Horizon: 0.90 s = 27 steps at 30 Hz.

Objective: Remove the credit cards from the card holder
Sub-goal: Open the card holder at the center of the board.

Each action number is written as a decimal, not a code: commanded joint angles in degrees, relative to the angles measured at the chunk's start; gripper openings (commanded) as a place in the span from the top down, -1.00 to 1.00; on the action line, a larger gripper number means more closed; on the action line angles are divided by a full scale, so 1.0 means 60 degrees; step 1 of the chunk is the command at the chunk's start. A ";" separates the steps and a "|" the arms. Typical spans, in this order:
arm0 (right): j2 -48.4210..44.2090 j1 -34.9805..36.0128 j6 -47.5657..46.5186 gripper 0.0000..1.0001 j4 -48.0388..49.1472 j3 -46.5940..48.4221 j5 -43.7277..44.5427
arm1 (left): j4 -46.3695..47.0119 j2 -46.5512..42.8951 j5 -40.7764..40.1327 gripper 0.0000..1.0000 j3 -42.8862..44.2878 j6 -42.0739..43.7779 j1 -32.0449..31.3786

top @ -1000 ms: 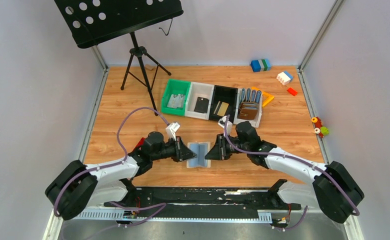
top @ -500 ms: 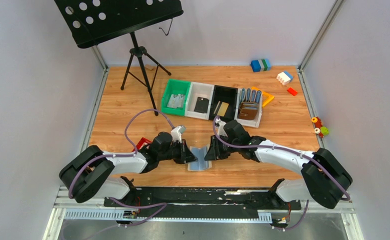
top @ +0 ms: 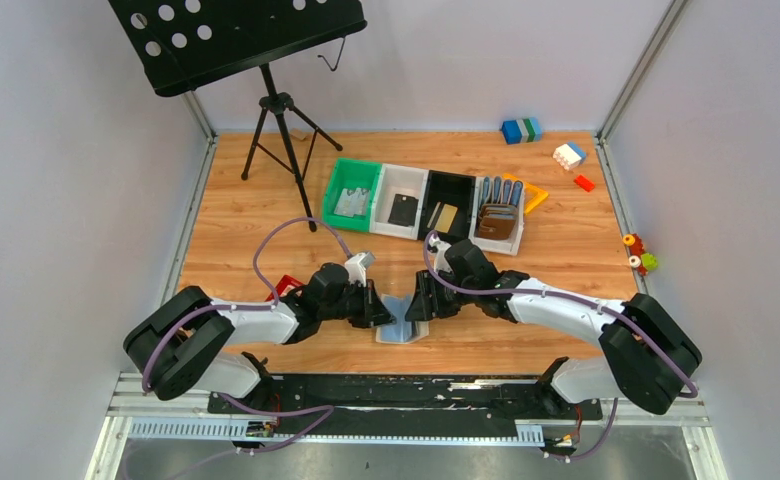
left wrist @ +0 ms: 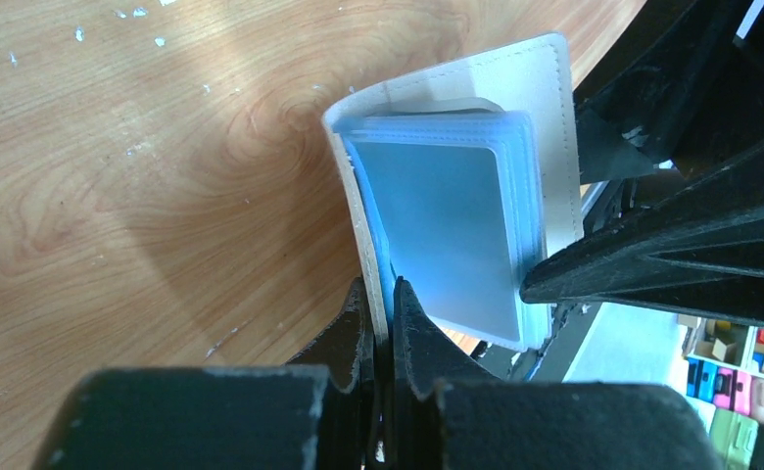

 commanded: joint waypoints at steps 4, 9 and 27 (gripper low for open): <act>0.0065 0.0153 0.0075 -0.09 0.0691 0.0128 -0.0240 | 0.0087 0.0038 -0.0065 1.00 0.0265 0.0249 -0.0074; 0.0099 0.0169 -0.0064 -0.09 0.0421 0.0194 -0.0075 | 0.0014 0.0036 -0.0082 1.00 0.0293 0.0245 -0.0074; -0.0369 0.0169 0.0174 0.55 0.0794 -0.0153 -0.0695 | -0.0230 0.0265 -0.0234 1.00 0.0337 0.0301 -0.0074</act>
